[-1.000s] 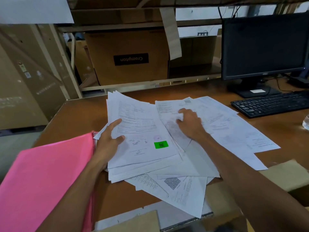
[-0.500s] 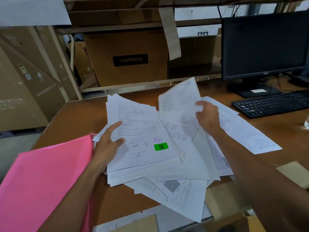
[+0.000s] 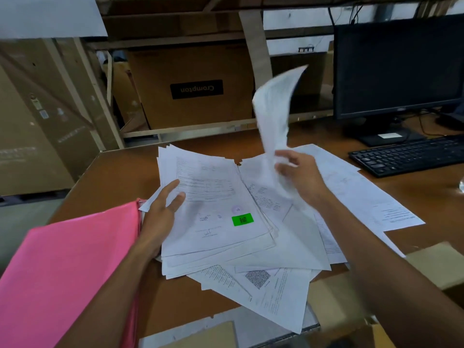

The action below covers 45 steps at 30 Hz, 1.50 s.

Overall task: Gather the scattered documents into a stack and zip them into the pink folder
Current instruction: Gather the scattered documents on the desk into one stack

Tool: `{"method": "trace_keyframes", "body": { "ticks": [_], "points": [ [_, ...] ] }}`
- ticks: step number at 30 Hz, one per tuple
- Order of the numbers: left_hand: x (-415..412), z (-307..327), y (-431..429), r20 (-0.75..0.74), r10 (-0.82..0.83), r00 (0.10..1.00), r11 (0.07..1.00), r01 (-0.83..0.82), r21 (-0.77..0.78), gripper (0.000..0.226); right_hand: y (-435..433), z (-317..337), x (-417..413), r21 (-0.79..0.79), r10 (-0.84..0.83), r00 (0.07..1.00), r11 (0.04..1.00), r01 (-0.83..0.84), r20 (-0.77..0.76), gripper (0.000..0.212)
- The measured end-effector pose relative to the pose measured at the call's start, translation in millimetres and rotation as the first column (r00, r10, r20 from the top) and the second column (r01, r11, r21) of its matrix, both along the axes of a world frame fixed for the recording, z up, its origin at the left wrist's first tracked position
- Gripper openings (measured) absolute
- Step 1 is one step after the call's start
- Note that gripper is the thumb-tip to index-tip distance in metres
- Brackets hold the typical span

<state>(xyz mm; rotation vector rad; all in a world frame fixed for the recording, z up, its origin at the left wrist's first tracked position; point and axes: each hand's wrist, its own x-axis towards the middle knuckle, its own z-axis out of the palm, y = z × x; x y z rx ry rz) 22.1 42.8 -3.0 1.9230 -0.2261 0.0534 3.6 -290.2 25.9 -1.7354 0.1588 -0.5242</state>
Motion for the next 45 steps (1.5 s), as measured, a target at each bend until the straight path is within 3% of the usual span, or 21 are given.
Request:
{"method": "trace_keyframes", "body": {
  "ticks": [5,7,10,13,16,22,26,29,31,35,38,45],
  "points": [
    [-11.7,8.1,-8.4,-0.055,-0.04,0.998,0.962,0.023,-0.273,0.05,40.0,-15.8,-10.4,-0.455,0.084,0.988,0.88,-0.134,-0.128,0.033],
    [-12.3,7.7,-8.6,-0.033,-0.034,0.999,0.966,0.025,-0.259,0.052,52.9,-18.5,-14.3,-0.528,0.123,0.982,0.829,-0.183,-0.147,0.035],
    [-11.0,6.5,-6.0,-0.05,-0.09,0.995,0.962,0.074,-0.262,0.049,60.6,-24.3,-15.6,-0.555,0.117,0.976,0.808,-0.2,-0.181,0.04],
    [-8.2,4.5,-2.7,-0.068,-0.06,0.996,0.976,0.045,-0.215,0.078,61.1,-27.1,-16.1,-0.568,0.17,0.96,0.778,-0.269,-0.222,0.043],
    [-5.5,2.6,-1.0,-0.018,-0.072,0.997,0.984,0.068,-0.167,0.086,63.6,-30.5,-15.9,-0.579,0.247,0.937,0.738,-0.346,-0.246,0.047],
    [-3.1,-2.1,3.9,0.03,-0.044,0.999,0.999,0.045,-0.015,0.063,63.9,-26.5,-16.1,-0.581,0.245,0.948,0.749,-0.319,-0.205,0.041],
    [-8.2,5.8,3.8,0.085,-0.008,0.996,1.0,0.009,-0.008,0.06,30.6,-24.6,-9.7,-0.628,0.056,0.989,0.767,-0.131,-0.139,0.035],
    [-7.1,10.8,12.9,0.077,0.048,0.996,0.997,-0.043,-0.059,0.059,7.2,-26.9,-10.5,-0.714,-0.058,0.975,0.69,-0.117,-0.215,0.043],
    [-5.6,12.9,20.3,0.055,0.102,0.993,0.988,-0.094,-0.121,0.059,5.3,-28.5,-14.8,-0.739,-0.012,0.952,0.634,-0.23,-0.306,0.055],
    [-7.4,17.3,27.0,-0.034,0.21,0.977,0.932,-0.21,-0.294,0.059,17.7,-36.2,-13.1,-0.794,0.058,0.873,0.389,-0.467,-0.485,0.074],
    [-9.8,18.7,29.5,-0.122,0.224,0.967,0.883,-0.254,-0.395,0.058,2.9,-31.2,-10.0,-0.754,-0.009,0.853,0.473,-0.456,-0.521,0.071],
    [-9.4,20.1,29.6,-0.188,0.236,0.953,0.845,-0.297,-0.444,0.059,-75.3,-29.7,-21.4,-0.716,-0.208,0.791,0.596,-0.363,-0.575,0.064]
  ]
}}
